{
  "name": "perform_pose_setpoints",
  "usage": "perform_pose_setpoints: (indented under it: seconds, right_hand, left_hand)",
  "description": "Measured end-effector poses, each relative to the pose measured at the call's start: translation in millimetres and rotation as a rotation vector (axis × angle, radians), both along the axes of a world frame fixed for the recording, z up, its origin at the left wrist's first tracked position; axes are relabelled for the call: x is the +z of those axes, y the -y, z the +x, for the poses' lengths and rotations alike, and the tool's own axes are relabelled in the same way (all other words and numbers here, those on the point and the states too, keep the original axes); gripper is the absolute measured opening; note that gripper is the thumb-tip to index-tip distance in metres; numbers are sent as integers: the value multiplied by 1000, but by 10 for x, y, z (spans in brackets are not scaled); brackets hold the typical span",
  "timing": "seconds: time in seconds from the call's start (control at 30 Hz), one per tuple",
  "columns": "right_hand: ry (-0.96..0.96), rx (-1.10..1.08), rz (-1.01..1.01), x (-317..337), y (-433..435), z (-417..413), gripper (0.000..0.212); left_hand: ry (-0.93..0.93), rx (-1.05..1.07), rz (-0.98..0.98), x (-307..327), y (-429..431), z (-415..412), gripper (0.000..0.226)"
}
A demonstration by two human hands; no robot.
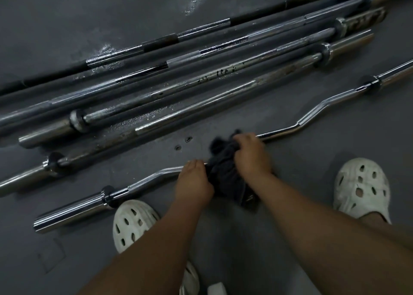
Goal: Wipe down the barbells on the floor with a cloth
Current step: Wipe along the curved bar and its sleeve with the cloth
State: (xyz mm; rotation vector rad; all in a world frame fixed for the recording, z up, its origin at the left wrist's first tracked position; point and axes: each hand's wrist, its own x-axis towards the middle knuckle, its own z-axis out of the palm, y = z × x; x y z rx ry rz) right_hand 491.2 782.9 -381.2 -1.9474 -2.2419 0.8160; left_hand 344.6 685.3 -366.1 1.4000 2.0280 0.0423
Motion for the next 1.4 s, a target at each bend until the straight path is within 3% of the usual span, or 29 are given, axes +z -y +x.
perform_pose_setpoints:
  seconds: [0.07,0.1,0.17,0.3,0.37,0.47,0.67,0.7,0.8,0.83,0.93,1.0,1.17,1.23,1.33,1.4]
  right_hand:
    - [60,-221,76,15,-201,206,43]
    - [124,-209,75,22,-186,181,45]
    - [167,-1,17,45,59,-71,50]
    - [68,399,-59,-16,464,-379,43]
    - [116,331,-23,-53,179,-269,37]
    - [196,-24,11,-48,-122,-102,32]
    - [142,410,-21,-12,355,-359,33]
    - [204,381,33,-28,208,-296,32]
    - [327,29,170,-84,-69,-62,29]
    - [336,35,179,-106,9,-51,35]
    - [186,373,184,-208,505,-184,59]
    - [183,544,261,-235,497,-164,59]
    - [402,54,252,-112,-32,134,40]
    - [353,170,232,-91,157,-15,43]
    - [207,625,186,-153,403,-244,51]
    - [256,595,159,-164,145,-122,58]
  left_hand:
    - [-6,32,46,-25,6,27,35]
    - [-8,54,79,-55,21,51,36]
    - [-9,105,128,-143,63,91,50]
    - [1,131,156,-95,91,44,79]
    - [6,126,116,-64,83,21,87]
    - [-18,60,122,-134,139,39,89]
    - [-85,-70,93,-197,237,111,87]
    - [-93,-92,83,-188,236,110,86]
    - [-185,-155,83,-243,277,105,84]
    - [-209,-163,76,-271,292,116,82]
    - [-192,-101,85,-270,280,147,77]
    - [-138,-42,73,-217,221,132,81]
    - [-307,-161,66,-316,309,64,76]
    - [-311,-161,44,-303,294,76,76]
    - [-263,-140,1,-223,191,85,79]
    - [-261,-131,0,-148,149,58,83]
